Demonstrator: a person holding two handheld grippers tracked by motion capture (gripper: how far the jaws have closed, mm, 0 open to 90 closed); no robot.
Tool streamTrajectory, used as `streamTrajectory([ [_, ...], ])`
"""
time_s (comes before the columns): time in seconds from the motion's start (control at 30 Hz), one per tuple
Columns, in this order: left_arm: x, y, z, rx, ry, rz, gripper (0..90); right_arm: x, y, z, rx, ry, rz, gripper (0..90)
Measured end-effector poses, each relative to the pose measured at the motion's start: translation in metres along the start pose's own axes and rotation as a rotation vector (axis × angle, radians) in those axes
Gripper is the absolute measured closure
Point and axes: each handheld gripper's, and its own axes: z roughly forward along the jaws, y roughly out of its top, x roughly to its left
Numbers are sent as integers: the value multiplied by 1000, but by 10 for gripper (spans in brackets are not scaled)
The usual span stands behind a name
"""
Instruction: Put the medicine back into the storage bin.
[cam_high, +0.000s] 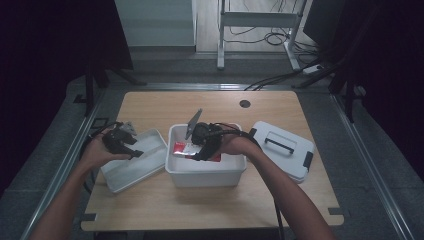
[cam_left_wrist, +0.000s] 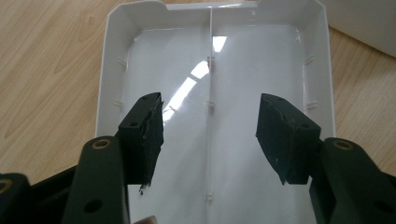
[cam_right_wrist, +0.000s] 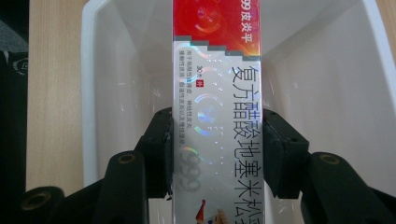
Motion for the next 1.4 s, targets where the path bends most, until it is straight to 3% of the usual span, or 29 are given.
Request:
streamTrajectory([
  [0.43,0,-3,3,3,-2,-5,415,3,3,12,29,29,-36,511],
  [1.4,-1,-3,7,16,-17,-5,413,4,1,33,77,50,-40,510],
])
